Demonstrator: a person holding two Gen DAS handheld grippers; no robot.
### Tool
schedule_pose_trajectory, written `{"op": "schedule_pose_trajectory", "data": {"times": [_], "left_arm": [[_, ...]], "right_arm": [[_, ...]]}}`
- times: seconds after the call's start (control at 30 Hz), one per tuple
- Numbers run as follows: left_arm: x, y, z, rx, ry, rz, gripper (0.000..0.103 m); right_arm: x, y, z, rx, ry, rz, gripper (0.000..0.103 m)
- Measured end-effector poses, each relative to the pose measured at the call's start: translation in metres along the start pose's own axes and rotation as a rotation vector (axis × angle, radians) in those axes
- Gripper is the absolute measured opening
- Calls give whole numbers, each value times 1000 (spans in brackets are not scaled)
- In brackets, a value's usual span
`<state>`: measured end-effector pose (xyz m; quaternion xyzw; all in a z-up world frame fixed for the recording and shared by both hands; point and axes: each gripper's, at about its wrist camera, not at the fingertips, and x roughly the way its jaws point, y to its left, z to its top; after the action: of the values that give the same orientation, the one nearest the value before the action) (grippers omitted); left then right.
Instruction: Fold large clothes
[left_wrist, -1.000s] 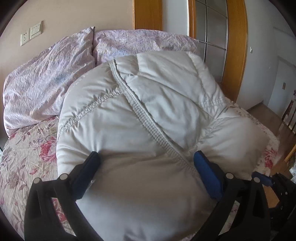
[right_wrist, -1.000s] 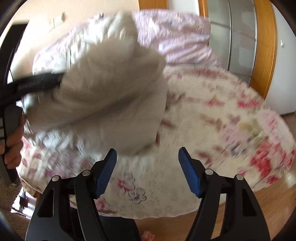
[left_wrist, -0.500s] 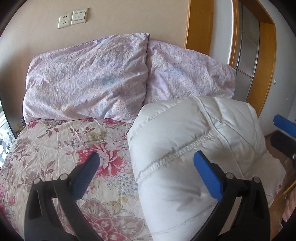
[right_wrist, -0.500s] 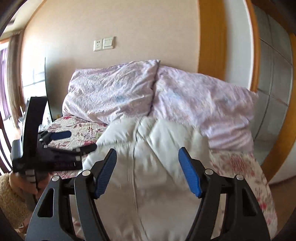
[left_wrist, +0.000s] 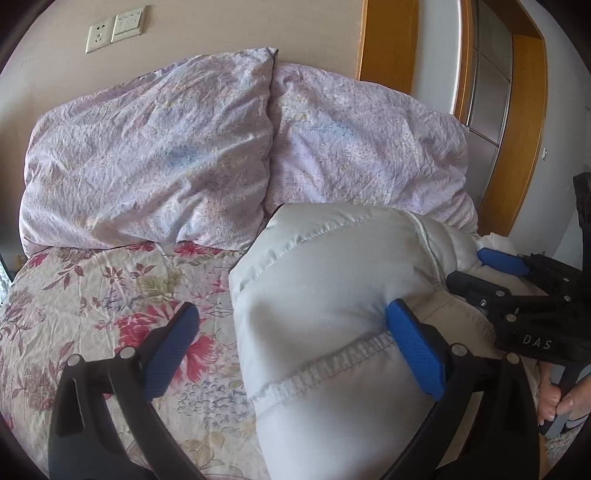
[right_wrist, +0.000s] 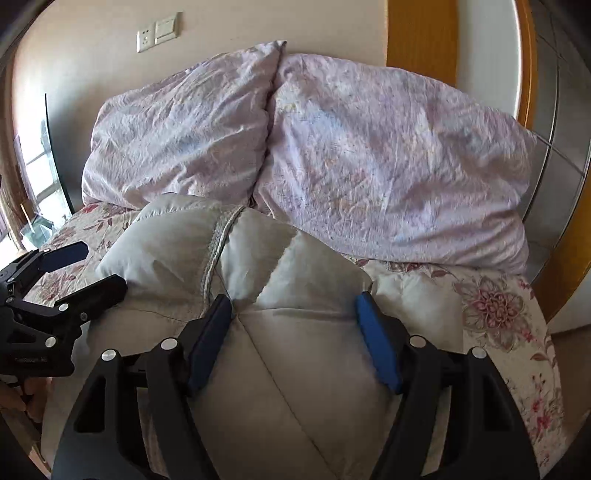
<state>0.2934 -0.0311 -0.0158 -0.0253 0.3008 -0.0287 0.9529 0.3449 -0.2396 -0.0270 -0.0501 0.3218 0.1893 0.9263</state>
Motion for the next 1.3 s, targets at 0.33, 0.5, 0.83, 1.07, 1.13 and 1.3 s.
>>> {"op": "schedule_pose_trajectory", "data": {"times": [0.33,0.5,0.83,1.07,1.13,1.3], "left_arm": [[23,-35,-4,138,10,109,101],[38,-32,-10,123,43,101,101],[57,-32,-16,138,83,120,101],[69,-29,-21,126,97,119,101],[71,-29,-22,124,92,126,101],[75,-30,-22,119,82,140,101]], "right_arm": [[21,-19,-26,62,-64,34,74],[36,-24,-27,79,-28,57,76],[61,-26,-26,81,72,78,78],[76,-26,-24,70,126,86,79],[80,-27,-24,72,130,93,80],[86,-30,-21,74,130,101,80]]}}
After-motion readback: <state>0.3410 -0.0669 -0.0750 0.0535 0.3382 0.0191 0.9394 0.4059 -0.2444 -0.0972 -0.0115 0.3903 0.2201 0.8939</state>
